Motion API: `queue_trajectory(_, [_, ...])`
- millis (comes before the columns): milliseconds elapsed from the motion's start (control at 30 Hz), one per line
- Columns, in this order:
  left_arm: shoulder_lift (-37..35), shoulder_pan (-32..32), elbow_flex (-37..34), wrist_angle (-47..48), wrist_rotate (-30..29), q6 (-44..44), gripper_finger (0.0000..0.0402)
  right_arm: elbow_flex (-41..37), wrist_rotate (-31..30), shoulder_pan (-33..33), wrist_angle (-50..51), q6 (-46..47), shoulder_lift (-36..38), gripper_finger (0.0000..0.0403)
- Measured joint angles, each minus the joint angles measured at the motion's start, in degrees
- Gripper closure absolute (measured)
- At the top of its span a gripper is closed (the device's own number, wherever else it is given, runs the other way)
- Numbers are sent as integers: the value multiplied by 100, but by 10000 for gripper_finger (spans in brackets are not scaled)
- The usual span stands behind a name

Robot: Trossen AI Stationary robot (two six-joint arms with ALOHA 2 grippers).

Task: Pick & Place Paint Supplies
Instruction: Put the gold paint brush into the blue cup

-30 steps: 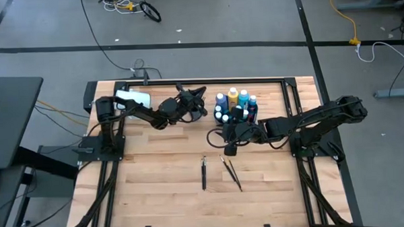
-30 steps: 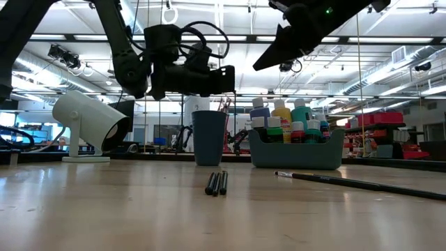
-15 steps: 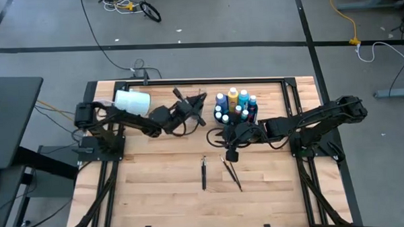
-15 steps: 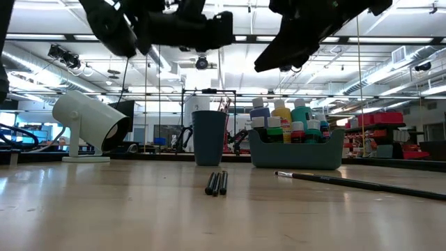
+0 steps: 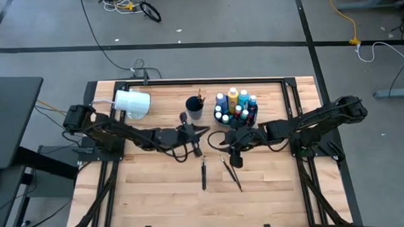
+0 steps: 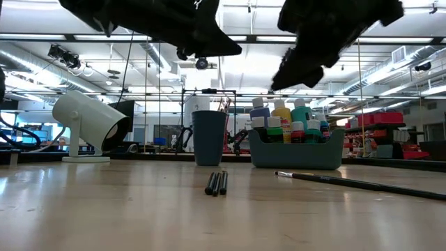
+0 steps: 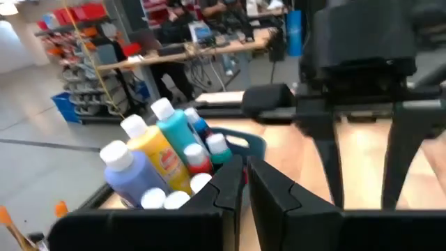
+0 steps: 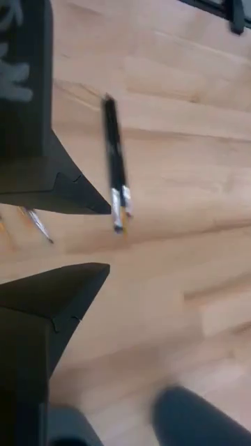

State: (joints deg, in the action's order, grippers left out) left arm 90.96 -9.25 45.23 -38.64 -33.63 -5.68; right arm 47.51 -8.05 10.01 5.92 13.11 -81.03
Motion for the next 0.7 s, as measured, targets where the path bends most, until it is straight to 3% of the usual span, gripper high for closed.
queue_trajectory(367, [0, -60, 0, 65, -85, 55, 377, -9, -40, 986, 315, 1026, -224, 278])
queue_trajectory(533, [0, -14, 0, 81, -133, 217, 381, -9, -573, 804, 76, 1027, -829, 278])
queue_trajectory(700, [0, -16, -2, 193, -131, 353, 381, -9, -610, 525, -407, 1127, -1502, 278])
